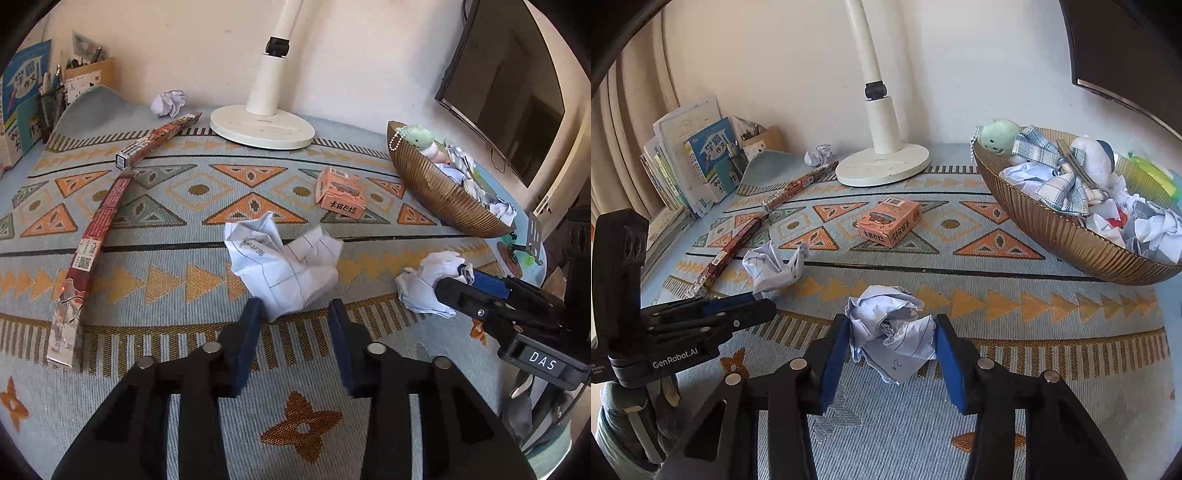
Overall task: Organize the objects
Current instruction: 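Carry both paper wads over the brown bowl, then open both tools to drop the paper wads into the bowl, then move both tools back over the rug toward the long red box, then move the left tool toward a white paper wad while the right tool approaches the pink box, then grasp the white paper wad with the left tool while the right tool grasps the small pink box, then carry the paper wad and pink box over the brown bowl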
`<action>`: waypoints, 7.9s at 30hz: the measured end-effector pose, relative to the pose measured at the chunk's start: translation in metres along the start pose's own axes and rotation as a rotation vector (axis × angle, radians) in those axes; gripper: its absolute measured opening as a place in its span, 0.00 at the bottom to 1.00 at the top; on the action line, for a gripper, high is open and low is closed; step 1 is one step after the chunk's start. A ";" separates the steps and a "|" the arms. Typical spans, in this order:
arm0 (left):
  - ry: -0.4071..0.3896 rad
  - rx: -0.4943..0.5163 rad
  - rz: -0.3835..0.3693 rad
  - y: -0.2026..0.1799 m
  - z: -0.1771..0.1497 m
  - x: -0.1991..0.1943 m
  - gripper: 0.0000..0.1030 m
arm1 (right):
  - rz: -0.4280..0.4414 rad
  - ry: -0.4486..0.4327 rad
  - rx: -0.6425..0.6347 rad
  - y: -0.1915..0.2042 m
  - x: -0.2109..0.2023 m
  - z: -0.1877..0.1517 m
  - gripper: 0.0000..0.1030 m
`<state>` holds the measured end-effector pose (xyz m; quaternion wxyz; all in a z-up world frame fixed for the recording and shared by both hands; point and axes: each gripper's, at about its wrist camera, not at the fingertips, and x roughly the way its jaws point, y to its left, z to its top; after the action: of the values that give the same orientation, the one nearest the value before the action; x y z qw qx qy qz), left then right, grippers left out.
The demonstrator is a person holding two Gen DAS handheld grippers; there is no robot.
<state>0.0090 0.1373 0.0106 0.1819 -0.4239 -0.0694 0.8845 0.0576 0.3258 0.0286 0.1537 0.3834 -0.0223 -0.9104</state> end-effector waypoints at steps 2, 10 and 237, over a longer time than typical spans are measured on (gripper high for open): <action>0.002 0.000 -0.001 0.000 0.000 0.000 0.14 | 0.005 -0.010 -0.013 0.002 -0.002 -0.001 0.42; 0.017 -0.013 -0.098 0.004 -0.001 0.001 0.37 | 0.026 0.002 0.004 -0.001 -0.001 0.000 0.42; -0.141 0.177 -0.156 -0.116 0.087 -0.013 0.45 | -0.126 -0.150 0.209 -0.104 -0.118 0.029 0.39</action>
<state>-0.0205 0.2420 0.1068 0.2817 -0.3361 -0.0364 0.8980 0.0874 0.4579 0.1139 0.0536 0.3289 -0.1042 -0.9371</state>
